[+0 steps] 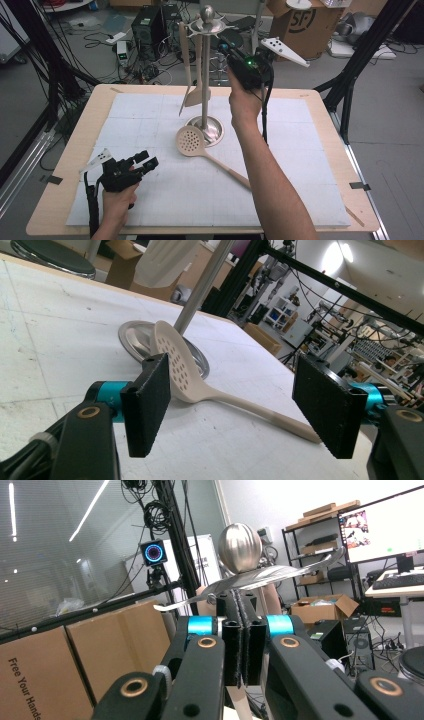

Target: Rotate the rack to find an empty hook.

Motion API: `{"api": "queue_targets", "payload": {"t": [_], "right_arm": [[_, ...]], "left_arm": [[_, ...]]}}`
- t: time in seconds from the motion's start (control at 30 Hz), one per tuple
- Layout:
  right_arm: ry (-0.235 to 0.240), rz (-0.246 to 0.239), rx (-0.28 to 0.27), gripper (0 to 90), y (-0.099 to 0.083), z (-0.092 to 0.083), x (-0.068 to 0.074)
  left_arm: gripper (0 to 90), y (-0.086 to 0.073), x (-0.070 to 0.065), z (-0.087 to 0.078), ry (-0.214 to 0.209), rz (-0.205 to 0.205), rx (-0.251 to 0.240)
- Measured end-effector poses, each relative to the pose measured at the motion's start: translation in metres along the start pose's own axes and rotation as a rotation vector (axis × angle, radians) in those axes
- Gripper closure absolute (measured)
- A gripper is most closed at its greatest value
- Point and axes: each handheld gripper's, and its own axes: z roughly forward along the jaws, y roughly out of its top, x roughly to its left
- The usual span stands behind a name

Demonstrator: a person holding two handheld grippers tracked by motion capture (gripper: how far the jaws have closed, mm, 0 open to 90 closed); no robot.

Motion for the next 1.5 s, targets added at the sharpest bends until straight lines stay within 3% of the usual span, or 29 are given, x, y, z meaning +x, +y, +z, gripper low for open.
{"api": "queue_targets", "payload": {"t": [0.43, 0.8, 1.5], "right_arm": [[0.017, -0.036, 0.018, 90.0, -0.004, 0.005, 0.01], [0.028, -0.017, 0.023, 90.0, -0.005, 0.008, 0.013], [0.015, -0.027, 0.025, 90.0, -0.003, 0.009, 0.013]], "left_arm": [[32.2, 0.0, 0.0, 0.001, 0.001, 0.002, 0.001], [32.2, 0.0, 0.0, 0.001, 0.001, 0.002, 0.004], [32.1, 0.0, 0.001, 0.002, -0.002, -0.005, 0.006]]}}
